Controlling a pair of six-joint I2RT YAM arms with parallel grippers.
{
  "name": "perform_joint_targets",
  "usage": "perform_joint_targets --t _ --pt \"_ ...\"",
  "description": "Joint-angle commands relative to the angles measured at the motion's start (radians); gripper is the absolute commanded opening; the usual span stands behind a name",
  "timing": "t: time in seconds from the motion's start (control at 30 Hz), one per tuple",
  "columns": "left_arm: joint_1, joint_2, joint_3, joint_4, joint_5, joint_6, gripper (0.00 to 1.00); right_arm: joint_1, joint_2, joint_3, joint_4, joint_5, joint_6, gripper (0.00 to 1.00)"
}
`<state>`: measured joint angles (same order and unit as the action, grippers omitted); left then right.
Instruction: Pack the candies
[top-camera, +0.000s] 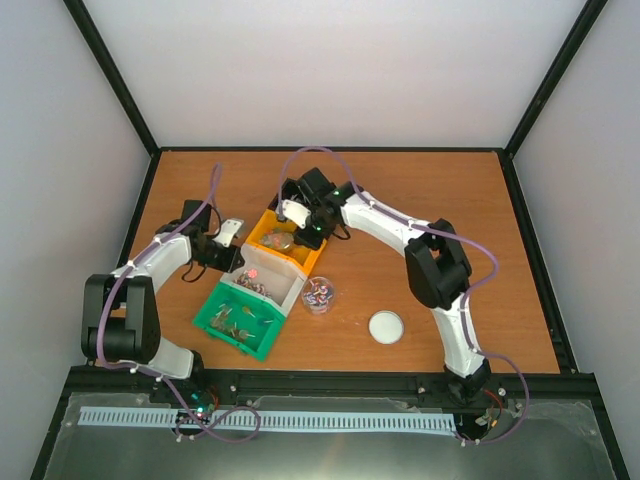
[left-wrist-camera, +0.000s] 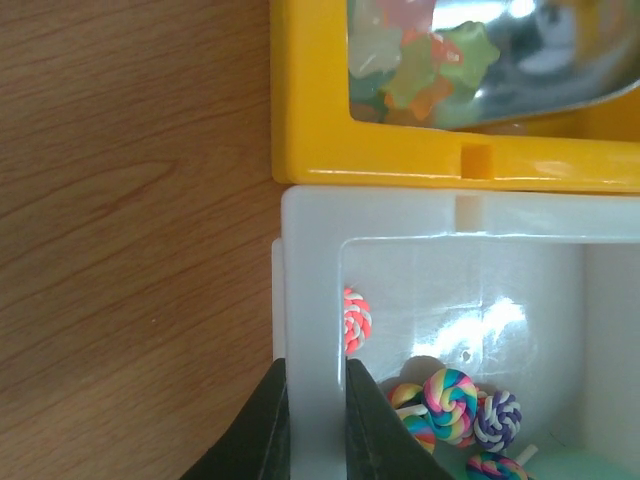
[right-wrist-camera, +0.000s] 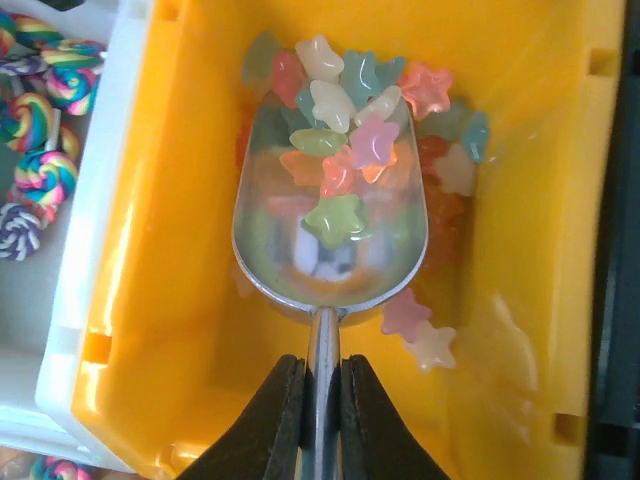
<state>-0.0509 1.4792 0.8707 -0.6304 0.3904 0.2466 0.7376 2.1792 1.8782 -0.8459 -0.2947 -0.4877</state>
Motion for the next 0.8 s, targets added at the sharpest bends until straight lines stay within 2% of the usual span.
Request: perform_joint_targets --t 0.0,0.13,0.3,0.77 --pt "-0.029 0.048 -0.001 0.048 0.042 -0.002 0.01 -0.014 -0.077 -0.222 0.258 -0.176 0.002 0.03" --pt "-0.027 0.065 0.011 0.049 0.026 -0.024 0.01 -0.056 -0.146 -0.362 0.444 -0.278 0.021 0.03" --pt "-0.017 0.085 0.028 0.045 0.013 -0.039 0.01 -0.099 -0.191 -0.475 0.584 -0.349 0.046 0.03" --pt "0.006 0.107 0.045 0.036 -0.030 -0.050 0.01 -0.156 -0.282 -0.651 0.763 -0.440 0.055 0.03"
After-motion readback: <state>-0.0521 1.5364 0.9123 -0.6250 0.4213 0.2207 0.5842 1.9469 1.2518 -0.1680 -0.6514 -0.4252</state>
